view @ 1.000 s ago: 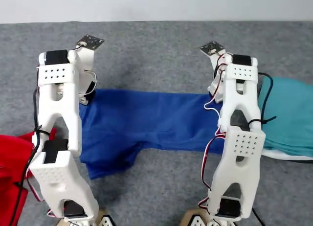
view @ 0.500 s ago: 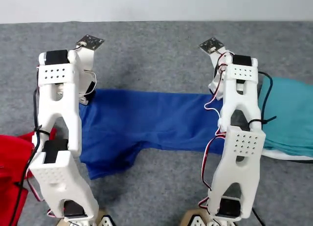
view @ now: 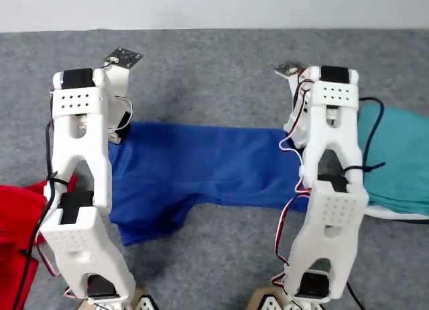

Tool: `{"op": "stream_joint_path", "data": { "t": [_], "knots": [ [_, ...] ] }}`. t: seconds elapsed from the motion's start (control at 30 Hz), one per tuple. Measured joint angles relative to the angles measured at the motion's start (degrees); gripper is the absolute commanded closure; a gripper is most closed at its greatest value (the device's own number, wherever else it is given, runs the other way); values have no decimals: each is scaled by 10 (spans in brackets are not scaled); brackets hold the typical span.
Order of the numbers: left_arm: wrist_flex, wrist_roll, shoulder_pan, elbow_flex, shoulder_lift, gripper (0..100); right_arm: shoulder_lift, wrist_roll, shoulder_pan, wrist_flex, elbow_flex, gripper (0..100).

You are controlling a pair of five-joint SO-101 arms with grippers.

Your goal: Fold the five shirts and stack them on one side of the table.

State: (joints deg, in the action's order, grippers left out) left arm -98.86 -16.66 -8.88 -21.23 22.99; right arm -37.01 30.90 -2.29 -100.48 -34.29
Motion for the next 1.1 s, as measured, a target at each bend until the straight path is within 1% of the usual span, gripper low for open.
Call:
{"op": "stream_joint_path", "data": {
  "t": [0.13, 0.27, 0.4, 0.5, 0.6, 0.73, 0.8, 0.93, 1.1],
  "knots": [
    [0, 0, 0, 3, 0, 994, 67, -5, 25, 0, 112, 980],
    [0, 0, -18, 15, -3, 994, 136, -5, 35, 0, 185, 980],
    [0, 0, -62, 51, -36, 994, 193, -5, 58, 0, 206, 980],
    [0, 0, -118, 77, -69, 993, 224, -5, 93, 0, 210, 979],
    [0, 0, -189, 94, -105, 993, 251, -5, 146, 0, 210, 969],
    [0, 0, -304, 109, -142, 992, 271, -5, 241, 0, 210, 861],
    [0, 0, -360, 111, -147, 992, 272, -8, 291, 0, 210, 827],
    [0, -19, -457, 111, -147, 992, 272, -40, 397, 0, 210, 825],
    [0, -40, -520, 111, -132, 992, 256, -52, 522, 12, 210, 825]
  ]
}}
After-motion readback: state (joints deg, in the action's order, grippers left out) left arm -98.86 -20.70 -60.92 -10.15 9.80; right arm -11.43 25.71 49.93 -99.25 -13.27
